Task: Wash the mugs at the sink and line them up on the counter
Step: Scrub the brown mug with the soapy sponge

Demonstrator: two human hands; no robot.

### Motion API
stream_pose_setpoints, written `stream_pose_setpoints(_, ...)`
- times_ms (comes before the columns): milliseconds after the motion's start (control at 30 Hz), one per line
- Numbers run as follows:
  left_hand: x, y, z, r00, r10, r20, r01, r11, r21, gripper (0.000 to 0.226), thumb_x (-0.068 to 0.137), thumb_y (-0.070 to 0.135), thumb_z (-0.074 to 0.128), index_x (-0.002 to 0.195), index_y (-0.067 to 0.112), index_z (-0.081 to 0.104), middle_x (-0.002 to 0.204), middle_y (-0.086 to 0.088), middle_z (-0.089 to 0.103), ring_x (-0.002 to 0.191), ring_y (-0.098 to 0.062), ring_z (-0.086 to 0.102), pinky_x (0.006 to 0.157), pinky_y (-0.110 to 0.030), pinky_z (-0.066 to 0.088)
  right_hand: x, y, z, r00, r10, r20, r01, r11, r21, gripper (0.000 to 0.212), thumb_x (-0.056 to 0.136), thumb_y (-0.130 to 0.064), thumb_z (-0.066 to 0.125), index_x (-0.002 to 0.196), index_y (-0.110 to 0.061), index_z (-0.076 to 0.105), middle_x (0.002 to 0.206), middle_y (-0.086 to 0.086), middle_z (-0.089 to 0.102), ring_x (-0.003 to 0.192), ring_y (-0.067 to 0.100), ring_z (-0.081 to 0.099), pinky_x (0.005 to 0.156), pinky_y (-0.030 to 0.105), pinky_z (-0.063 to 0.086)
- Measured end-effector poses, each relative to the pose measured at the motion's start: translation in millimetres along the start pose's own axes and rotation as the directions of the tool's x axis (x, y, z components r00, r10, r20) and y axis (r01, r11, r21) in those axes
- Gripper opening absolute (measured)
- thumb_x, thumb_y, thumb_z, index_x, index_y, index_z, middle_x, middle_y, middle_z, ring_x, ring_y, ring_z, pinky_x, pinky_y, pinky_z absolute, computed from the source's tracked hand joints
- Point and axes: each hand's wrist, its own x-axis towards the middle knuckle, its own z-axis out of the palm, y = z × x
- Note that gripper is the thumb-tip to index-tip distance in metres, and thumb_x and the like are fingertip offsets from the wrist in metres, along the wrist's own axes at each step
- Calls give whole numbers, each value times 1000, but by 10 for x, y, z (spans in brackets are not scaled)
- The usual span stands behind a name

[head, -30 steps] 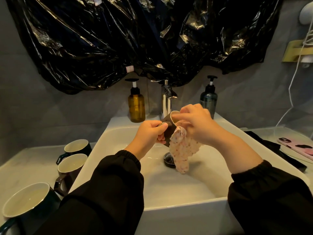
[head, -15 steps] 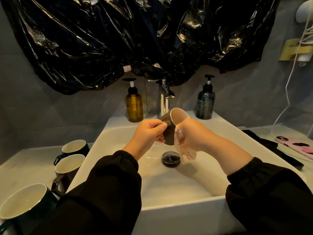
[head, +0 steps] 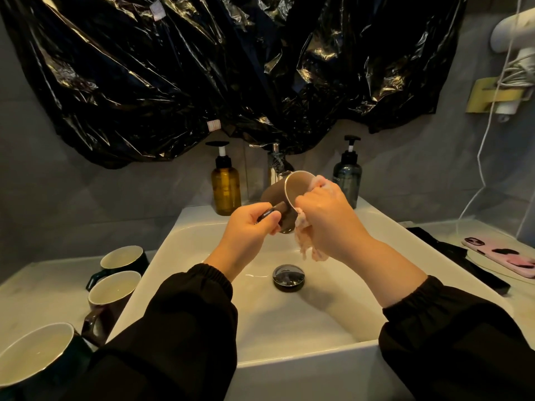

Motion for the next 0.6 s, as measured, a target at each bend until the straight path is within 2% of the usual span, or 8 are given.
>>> stream_pose_setpoints(33,9,-19,-8,1000,-14,-18,14,1000,-8,30,96,12,48,68,14,60,69,-5,58,74,-17,54,73,-28,46,8,-4,12,1000,2,24,-3,999,39,36,60,-4,78,79,-24,54,77,-6,52,85,20,45,97,46,40)
stream_pose_setpoints(100,23,-63,-27,997,-59,-52,57,998,-38,31,96,12,49,67,15,59,69,-5,58,75,-19,55,76,-34,48,-24,-2,22,991,56,125,-86,964,252,57,68,-3,76,117,-23,56,117,-7,52,118,10,36,113,37,23)
stream_pose_setpoints(167,33,-97,-29,989,-125,-77,117,989,-95,31,96,12,49,67,15,59,69,-6,57,74,-19,55,78,-35,50,-63,6,-51,946,86,314,-249,814,526,75,74,3,68,138,-27,41,137,-11,36,130,1,23,111,27,25)
stream_pose_setpoints(233,42,-110,-21,978,-191,-84,176,972,-159,30,97,13,48,69,13,59,70,-6,56,75,-18,56,76,-29,51,-36,18,-154,925,111,364,-342,661,668,74,77,9,62,138,-27,42,137,-10,41,129,3,36,104,24,37)
stream_pose_setpoints(333,52,-106,-6,968,-244,-52,226,946,-232,31,98,13,47,69,12,58,72,-6,57,76,-17,58,72,-22,52,18,34,-194,919,264,292,-388,478,788,43,86,6,57,119,-21,60,113,-8,64,105,-5,58,83,9,45)
stream_pose_setpoints(400,52,-117,11,965,-261,1,252,932,-259,33,98,12,46,67,10,57,71,-7,56,73,-17,57,72,-22,53,32,16,-136,915,341,214,-373,516,772,34,89,5,52,107,-22,64,100,-6,69,97,-2,63,77,9,46)
stream_pose_setpoints(500,40,-134,57,964,-255,81,267,926,-266,34,98,11,46,65,6,55,69,-8,54,69,-16,55,68,-18,54,35,22,-24,932,362,32,-296,705,644,31,82,9,58,91,-18,68,85,-7,66,85,10,63,75,24,52)
stream_pose_setpoints(600,30,-128,96,963,-252,93,267,932,-245,33,97,11,47,66,8,56,69,-7,55,67,-14,55,69,-18,55,53,71,13,946,313,-83,-241,852,464,23,75,5,68,87,-16,68,92,-7,53,94,13,48,82,29,42)
